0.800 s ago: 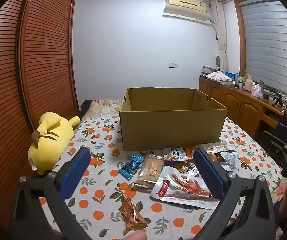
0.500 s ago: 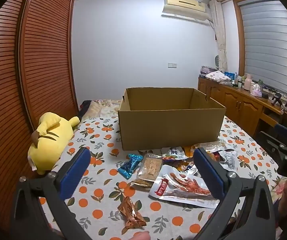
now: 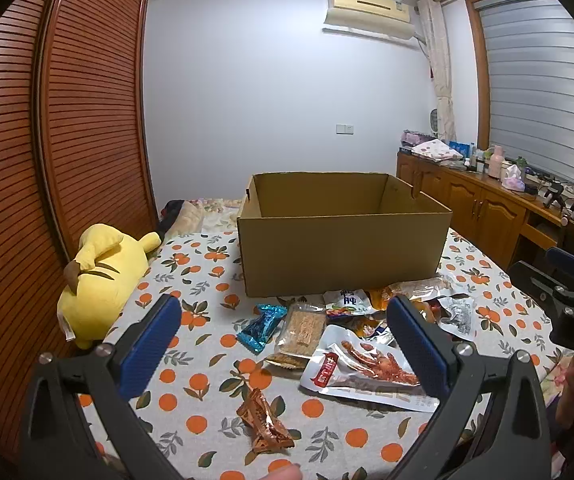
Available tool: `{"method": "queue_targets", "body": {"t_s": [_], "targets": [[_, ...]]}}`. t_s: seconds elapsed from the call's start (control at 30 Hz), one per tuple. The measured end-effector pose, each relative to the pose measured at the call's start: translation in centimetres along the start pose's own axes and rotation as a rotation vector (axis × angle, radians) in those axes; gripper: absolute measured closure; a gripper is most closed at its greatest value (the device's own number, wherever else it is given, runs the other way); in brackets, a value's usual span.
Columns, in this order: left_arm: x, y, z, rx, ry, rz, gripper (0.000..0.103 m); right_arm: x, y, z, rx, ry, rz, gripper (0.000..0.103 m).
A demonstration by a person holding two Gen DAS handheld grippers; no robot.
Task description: Organize snacks
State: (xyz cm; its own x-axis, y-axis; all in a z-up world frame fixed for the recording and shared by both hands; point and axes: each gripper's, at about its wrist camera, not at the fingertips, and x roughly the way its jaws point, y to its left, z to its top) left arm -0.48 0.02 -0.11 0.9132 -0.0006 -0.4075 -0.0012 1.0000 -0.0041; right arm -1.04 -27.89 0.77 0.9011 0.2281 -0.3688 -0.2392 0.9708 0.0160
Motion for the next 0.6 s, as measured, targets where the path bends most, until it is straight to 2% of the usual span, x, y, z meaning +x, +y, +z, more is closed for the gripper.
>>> {"method": "queue_targets", "body": {"t_s": [0.6], "targets": [[0.01,0.08,-0.17,-0.002,-0.005,0.000,0.000,-0.24,-0.15,0.07,0.003,-0.006,-0.007,0.000]]}}
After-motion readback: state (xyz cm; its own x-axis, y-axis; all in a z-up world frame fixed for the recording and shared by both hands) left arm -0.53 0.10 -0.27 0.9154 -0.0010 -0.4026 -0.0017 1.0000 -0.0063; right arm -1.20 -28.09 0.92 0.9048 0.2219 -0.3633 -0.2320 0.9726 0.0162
